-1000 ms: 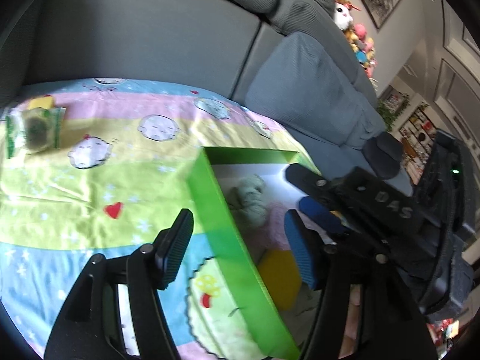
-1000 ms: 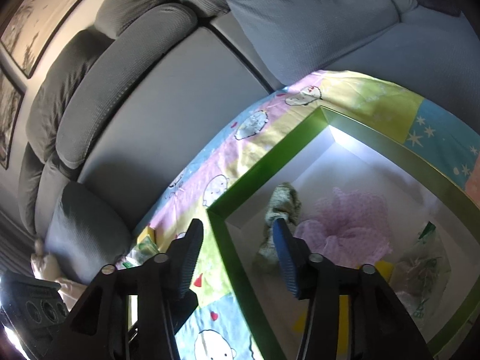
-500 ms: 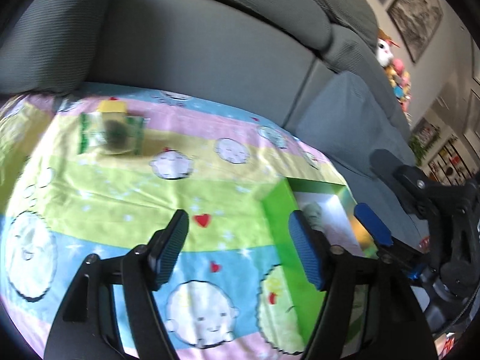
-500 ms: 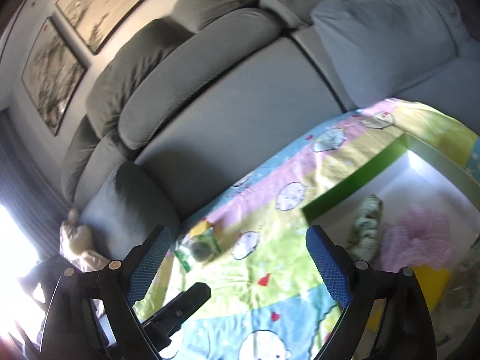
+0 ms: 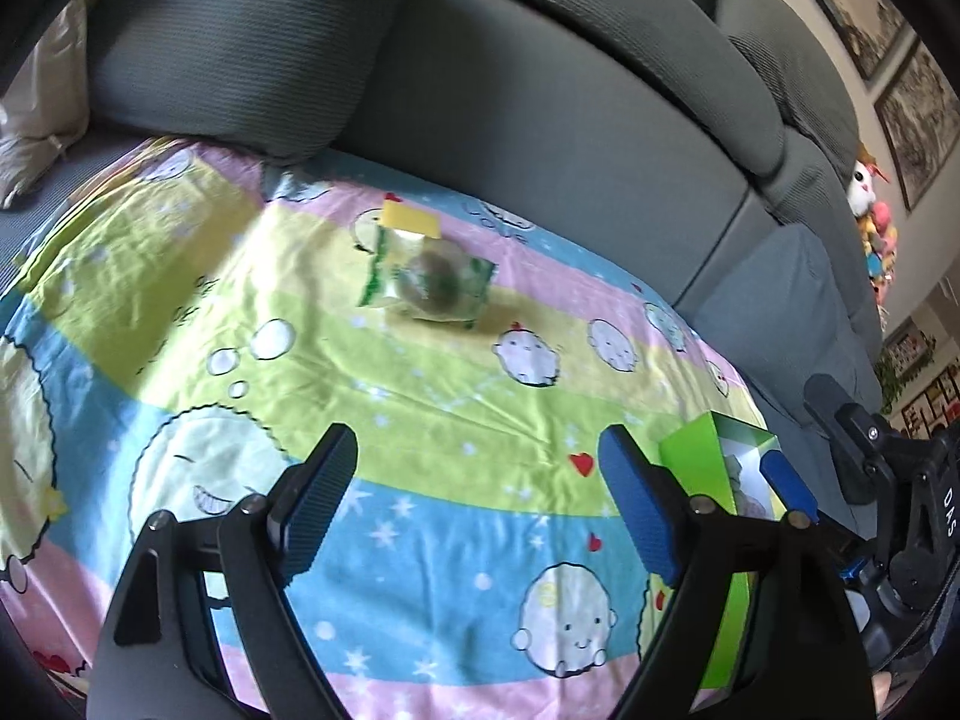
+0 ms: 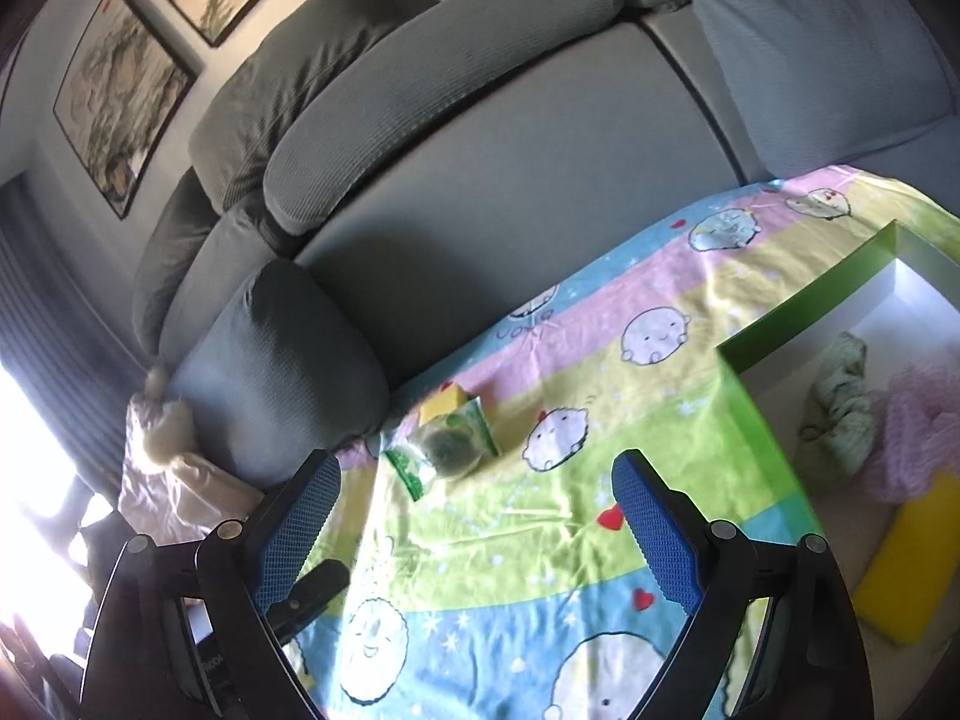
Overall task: Organize objects
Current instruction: 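Move the right gripper to the clear bag beside the yellow sponge, then grasp the clear plastic bag with the right gripper and lift it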
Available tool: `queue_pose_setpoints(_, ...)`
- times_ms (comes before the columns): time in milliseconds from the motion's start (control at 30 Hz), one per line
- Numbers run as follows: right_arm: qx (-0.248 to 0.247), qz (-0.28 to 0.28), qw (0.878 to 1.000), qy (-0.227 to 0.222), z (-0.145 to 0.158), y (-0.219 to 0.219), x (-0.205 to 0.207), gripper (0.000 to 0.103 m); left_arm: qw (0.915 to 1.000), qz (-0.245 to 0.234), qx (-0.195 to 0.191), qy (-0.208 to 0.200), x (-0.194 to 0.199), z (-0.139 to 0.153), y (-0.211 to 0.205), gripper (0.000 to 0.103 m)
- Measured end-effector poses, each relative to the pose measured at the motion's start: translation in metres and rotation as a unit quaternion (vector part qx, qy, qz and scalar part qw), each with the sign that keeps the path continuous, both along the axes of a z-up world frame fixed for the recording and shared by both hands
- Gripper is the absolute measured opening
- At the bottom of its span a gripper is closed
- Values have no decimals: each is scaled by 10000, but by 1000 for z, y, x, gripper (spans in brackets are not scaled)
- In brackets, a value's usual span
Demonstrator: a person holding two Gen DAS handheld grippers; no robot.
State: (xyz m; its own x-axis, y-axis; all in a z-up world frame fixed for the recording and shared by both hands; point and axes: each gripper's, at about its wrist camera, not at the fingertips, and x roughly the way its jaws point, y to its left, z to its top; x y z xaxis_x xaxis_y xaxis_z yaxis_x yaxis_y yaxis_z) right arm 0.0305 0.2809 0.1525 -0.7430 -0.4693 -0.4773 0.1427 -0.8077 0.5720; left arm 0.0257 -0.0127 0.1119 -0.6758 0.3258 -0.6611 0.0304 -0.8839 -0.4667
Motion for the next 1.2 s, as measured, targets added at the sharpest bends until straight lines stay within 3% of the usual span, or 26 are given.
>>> queue_pose_setpoints(167, 113, 95, 9997, -206, -3, -24, -4, 93, 9993, 166, 262, -210, 0, -6, -30, 82)
queue_pose_setpoints(467, 703, 251, 9972, 62, 9, -66, -2, 93, 9986, 422, 257, -186, 4, -9, -55, 81)
queue_pose_setpoints(700, 896, 615, 9937, -271, 4, -95, -45, 93, 9961, 636, 518, -335, -6, -25, -69, 81)
queue_pose_setpoints(867, 864, 842, 9895, -797, -19, -119, -103, 93, 9949, 806, 274, -546, -17, -32, -67, 81)
queue_pose_setpoints(967, 943, 894, 9867, -978, -42, -135, -131, 93, 9917, 895, 619, -685, -20, -37, -71, 76)
queue_pose_setpoints(1067, 600, 1114, 9867, -1018, -71, -150, -156, 93, 9908, 941, 745, -629, -21, -33, -71, 76)
queue_pose_setpoints(1200, 1021, 847, 9849, -1113, -100, -163, -179, 93, 9922, 847, 631, -659, -25, -32, -71, 76)
